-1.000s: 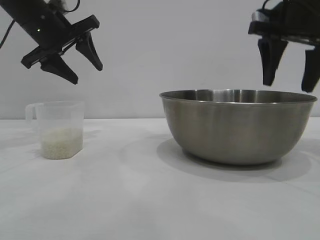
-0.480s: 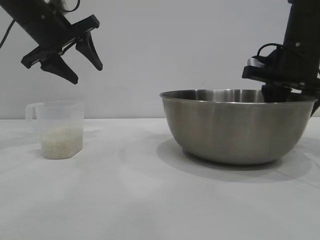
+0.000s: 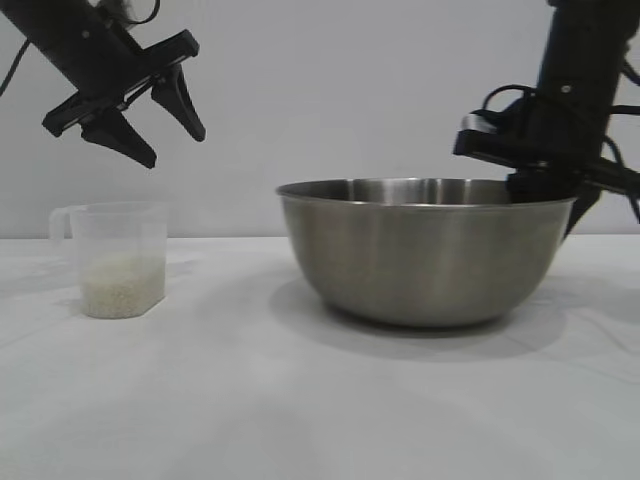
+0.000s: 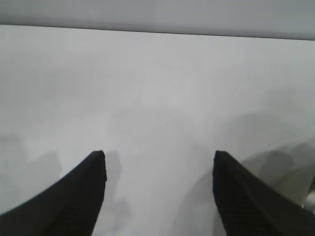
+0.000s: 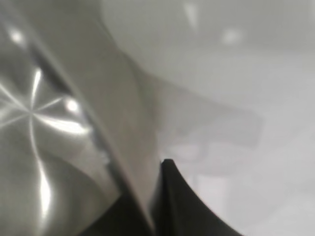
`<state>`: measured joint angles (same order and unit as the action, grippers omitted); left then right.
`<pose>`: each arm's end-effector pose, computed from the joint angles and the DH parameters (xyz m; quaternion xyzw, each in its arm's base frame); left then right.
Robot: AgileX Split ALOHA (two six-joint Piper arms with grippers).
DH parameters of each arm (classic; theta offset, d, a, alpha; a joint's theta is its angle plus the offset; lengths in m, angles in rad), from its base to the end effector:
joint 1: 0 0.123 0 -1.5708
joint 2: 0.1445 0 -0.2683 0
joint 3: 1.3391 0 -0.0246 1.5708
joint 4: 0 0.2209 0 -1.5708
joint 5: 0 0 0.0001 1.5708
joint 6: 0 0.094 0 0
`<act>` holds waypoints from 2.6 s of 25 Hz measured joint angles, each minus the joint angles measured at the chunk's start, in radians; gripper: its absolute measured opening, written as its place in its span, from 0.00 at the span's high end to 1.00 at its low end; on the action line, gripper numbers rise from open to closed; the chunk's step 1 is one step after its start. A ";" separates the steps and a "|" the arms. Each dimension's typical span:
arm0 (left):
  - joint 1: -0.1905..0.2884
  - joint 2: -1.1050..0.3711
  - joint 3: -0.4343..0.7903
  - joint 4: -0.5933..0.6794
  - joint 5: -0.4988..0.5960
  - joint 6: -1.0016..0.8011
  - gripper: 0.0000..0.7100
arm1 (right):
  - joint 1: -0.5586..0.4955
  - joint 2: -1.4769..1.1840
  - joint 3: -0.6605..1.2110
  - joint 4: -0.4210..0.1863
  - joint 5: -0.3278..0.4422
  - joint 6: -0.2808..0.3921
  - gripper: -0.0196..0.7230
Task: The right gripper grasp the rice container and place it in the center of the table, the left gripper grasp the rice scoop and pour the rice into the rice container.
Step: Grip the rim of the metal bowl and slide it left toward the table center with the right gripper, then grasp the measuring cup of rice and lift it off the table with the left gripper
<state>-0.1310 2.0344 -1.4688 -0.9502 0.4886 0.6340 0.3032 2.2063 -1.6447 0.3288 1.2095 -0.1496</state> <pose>0.4142 -0.0909 0.2023 0.0184 0.9078 -0.2491 0.3370 0.3617 0.1429 0.1455 0.1564 -0.9747 -0.1449 0.0671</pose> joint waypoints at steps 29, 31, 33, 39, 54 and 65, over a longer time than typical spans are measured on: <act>0.000 0.000 0.000 0.000 0.002 0.000 0.45 | -0.077 -0.194 -0.161 -0.163 0.023 0.006 0.27; 0.000 0.000 0.000 0.000 0.002 0.000 0.45 | -0.114 -0.212 -0.161 -0.175 0.023 0.006 0.27; 0.000 0.000 0.000 0.000 0.002 0.000 0.45 | -0.154 -0.234 -0.161 -0.179 0.027 0.006 0.27; 0.000 0.000 0.000 0.000 0.002 0.000 0.45 | -0.248 -0.325 -0.157 -0.184 0.030 0.008 0.27; 0.000 0.000 0.000 0.000 0.002 0.000 0.45 | -0.295 -0.835 0.326 -0.220 0.035 0.008 0.27; 0.000 0.000 0.000 0.000 0.002 0.000 0.45 | -0.295 -1.342 0.738 -0.222 0.043 0.008 0.27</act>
<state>-0.1310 2.0344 -1.4688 -0.9502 0.4902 0.6340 0.0079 0.8647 -0.9066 0.1067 1.2524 -0.1420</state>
